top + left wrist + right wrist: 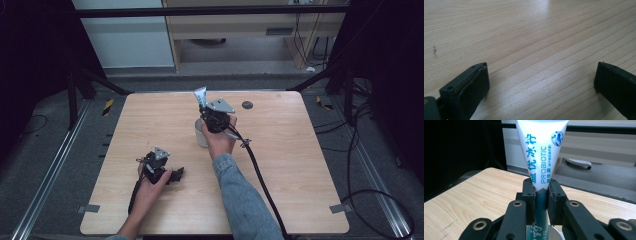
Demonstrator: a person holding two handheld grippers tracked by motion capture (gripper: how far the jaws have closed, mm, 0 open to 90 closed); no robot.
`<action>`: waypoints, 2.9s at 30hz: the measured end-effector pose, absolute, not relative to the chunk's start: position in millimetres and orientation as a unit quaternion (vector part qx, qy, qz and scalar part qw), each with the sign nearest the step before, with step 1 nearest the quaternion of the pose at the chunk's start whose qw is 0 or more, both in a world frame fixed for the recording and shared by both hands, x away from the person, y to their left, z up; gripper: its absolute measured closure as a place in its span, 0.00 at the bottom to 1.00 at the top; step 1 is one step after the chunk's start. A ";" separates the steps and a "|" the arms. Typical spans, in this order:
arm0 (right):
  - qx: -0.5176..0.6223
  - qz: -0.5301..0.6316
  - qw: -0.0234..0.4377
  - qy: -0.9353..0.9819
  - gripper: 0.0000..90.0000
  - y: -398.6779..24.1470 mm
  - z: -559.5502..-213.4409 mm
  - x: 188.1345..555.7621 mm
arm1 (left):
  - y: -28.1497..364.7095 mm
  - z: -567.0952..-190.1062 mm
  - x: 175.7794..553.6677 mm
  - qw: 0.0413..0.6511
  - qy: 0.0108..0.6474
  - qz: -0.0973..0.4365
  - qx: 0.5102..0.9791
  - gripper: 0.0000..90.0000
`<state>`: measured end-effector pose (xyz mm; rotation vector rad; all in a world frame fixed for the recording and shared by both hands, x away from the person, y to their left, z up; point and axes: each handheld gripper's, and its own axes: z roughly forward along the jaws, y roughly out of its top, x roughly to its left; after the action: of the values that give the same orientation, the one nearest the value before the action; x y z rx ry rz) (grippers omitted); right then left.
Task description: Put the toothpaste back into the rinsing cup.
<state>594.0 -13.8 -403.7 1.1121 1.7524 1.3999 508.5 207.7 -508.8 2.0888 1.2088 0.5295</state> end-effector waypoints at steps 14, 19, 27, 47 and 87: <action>0.427 0.529 0.305 0.668 0.87 -10.7 -412.3 594.3 | 207.7 -508.8 508.5 0.329 0.462 0.202 0.798 0.00; 0.430 0.528 0.301 0.668 0.87 -11.2 -414.5 594.3 | 207.7 -508.8 508.5 0.329 0.462 0.202 0.798 0.00; 0.435 0.525 0.295 0.670 0.87 -12.7 -418.9 595.6 | 207.6 -508.8 508.5 0.329 0.462 0.202 0.798 0.00; 0.446 0.523 0.283 0.669 0.87 -14.8 -425.8 597.3 | 207.6 -508.8 508.5 0.329 0.462 0.202 0.798 0.00; 0.461 0.516 0.264 0.672 0.84 -22.2 -432.5 602.4 | 207.6 -508.8 508.5 0.329 0.462 0.202 0.798 0.00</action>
<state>602.4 -22.2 -432.5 1.2456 1.8155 1.3948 508.5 207.6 -508.8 2.0885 1.2095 0.5292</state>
